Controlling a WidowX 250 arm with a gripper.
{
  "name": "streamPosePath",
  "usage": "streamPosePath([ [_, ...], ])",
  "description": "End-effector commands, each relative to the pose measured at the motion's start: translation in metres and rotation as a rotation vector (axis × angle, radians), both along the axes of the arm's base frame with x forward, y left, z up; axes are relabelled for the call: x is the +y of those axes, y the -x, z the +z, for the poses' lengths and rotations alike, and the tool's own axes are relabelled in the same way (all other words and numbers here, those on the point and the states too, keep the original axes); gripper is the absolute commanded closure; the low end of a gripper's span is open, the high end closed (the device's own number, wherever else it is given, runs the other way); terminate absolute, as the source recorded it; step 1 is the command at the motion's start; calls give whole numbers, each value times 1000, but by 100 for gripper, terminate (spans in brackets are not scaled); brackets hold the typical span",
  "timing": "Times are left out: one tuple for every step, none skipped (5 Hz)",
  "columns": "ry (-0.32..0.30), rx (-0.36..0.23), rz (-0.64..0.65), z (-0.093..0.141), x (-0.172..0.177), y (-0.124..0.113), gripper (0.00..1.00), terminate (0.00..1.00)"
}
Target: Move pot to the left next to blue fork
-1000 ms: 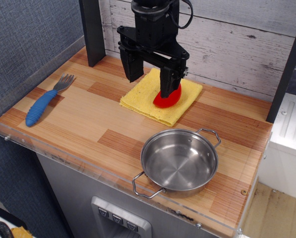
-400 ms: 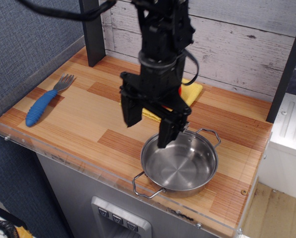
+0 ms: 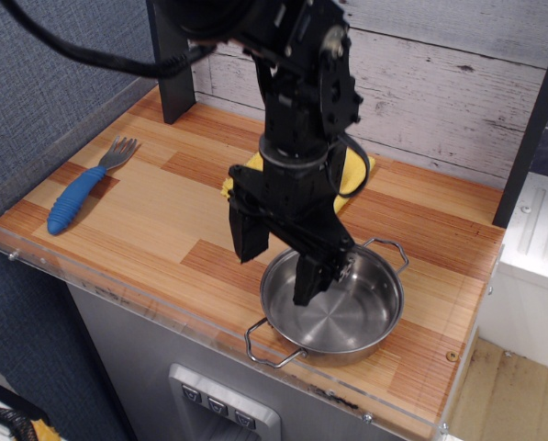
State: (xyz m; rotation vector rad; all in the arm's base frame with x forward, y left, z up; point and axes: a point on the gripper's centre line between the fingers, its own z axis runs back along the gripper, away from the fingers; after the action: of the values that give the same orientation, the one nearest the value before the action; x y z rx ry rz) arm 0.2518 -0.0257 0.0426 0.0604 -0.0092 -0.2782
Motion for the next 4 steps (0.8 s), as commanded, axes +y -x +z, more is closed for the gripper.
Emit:
streamPosePath([
  [-1,4,11,-11,7,-6,0,0],
  [13,28,18,-22,8,-7,0,0],
  [7,41,9,-26,4,-9,0,0],
  [3,44,-7,-26,1,-11,100,0],
])
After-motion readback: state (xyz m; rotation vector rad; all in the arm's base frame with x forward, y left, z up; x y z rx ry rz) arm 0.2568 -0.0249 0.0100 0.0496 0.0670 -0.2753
